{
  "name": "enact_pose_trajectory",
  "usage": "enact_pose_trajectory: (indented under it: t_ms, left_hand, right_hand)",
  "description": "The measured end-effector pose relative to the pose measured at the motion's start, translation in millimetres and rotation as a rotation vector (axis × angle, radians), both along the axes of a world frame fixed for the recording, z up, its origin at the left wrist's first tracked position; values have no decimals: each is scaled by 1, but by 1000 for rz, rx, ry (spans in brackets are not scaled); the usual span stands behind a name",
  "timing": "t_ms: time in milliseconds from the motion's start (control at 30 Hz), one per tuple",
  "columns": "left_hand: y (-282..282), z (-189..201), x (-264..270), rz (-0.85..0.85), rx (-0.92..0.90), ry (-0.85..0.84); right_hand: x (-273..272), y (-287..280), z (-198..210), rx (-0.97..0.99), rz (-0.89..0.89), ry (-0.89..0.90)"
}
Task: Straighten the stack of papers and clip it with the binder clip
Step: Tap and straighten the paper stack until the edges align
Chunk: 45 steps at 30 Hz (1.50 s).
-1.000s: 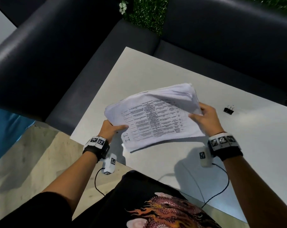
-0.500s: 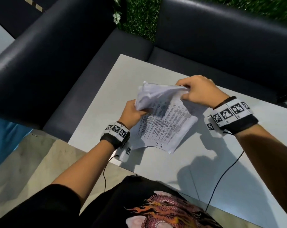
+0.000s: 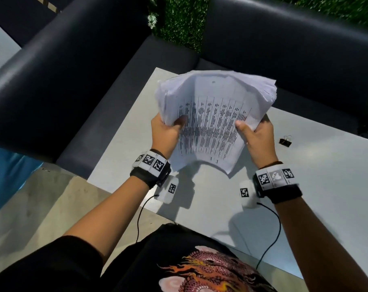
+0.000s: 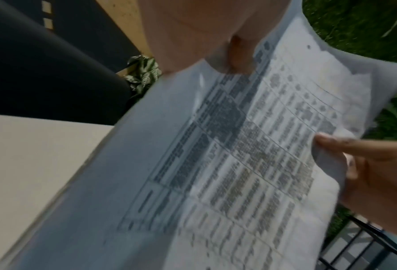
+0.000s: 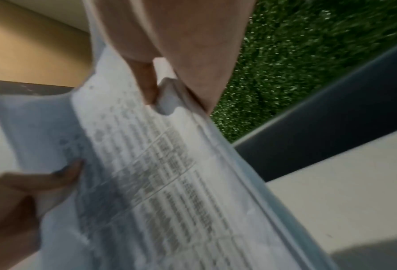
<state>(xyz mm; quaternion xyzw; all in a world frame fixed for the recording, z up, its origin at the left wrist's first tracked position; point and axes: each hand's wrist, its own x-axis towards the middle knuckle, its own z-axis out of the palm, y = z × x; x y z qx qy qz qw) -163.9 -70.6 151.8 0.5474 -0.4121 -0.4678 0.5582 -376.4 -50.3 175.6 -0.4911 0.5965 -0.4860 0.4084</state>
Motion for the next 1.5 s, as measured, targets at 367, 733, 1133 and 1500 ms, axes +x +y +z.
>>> enact_pose_trajectory:
  t_ms: [367,733,1133,1500]
  left_hand:
    - [5,-22,20,-106,22,-44]
    - [10,-20,37,-184,21,-42]
    - [-3,-42,57,45,176,162]
    - [21,-69,84,-29,429,224]
  right_hand:
    - [9,22,-69,529,57,355]
    - [5,17,-67,332,71,357]
    - [7,-2,-57,303,179,-10]
    - [-16,-20,-39,203,297,168]
